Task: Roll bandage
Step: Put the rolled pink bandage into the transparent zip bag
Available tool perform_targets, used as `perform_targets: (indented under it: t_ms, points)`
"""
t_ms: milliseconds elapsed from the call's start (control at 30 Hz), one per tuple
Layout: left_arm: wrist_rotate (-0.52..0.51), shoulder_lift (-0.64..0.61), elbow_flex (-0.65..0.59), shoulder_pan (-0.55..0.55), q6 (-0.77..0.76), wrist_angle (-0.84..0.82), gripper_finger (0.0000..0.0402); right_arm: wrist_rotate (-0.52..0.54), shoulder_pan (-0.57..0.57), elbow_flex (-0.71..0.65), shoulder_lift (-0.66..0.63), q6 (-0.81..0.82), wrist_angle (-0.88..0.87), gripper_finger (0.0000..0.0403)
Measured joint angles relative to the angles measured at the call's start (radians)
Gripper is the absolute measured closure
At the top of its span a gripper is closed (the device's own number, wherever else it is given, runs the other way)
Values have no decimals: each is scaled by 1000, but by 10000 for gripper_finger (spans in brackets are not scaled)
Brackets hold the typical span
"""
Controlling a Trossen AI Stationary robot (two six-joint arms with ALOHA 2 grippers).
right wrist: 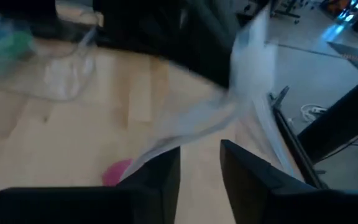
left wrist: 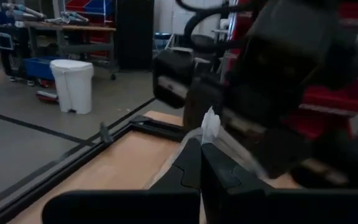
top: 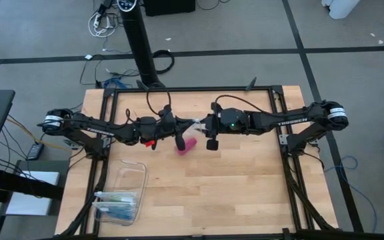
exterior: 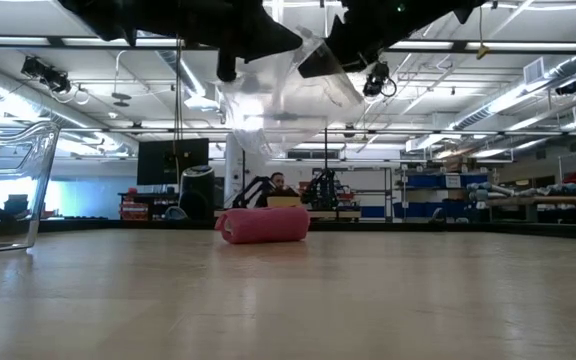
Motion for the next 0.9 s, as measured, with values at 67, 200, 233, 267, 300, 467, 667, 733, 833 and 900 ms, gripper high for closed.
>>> perform_targets:
  t_ms: [67, 200, 233, 267, 300, 467, 667, 733, 833, 900]
  points:
    - [-19, 0, 0, 0, 8, -11, 401, -3, -1, 0, -1, 24, -2, 273]
    - [-8, 0, -20, 0, 17, 13, 401, -5, -4, 0, -1, 1, -33, 268]
    - [10, 0, -31, 0, 4, 36, 401, -5, -3, 0, -1, -22, -44, 269]
    - [29, 0, -41, 0, -1, 60, 401, -4, -1, 0, -1, -44, -50, 270]
    - [50, 0, -50, 0, -6, 85, 401, -5, 1, 0, -1, -61, -50, 272]
    - [82, 0, -90, 4, -29, 137, 401, -33, 3, 0, -1, -154, -43, 273]
    - [114, 0, -90, 6, -48, 153, 401, -72, 17, 0, -1, -347, -42, 265]
    - [122, 0, -90, 14, -59, 153, 401, -80, 22, 0, 0, -404, -42, 260]
    - [134, 0, -90, 20, -76, 153, 401, -81, 29, 0, 0, -490, -43, 253]
    - [135, 0, -90, 22, -85, 155, 401, -81, 31, 0, 0, -540, -41, 251]
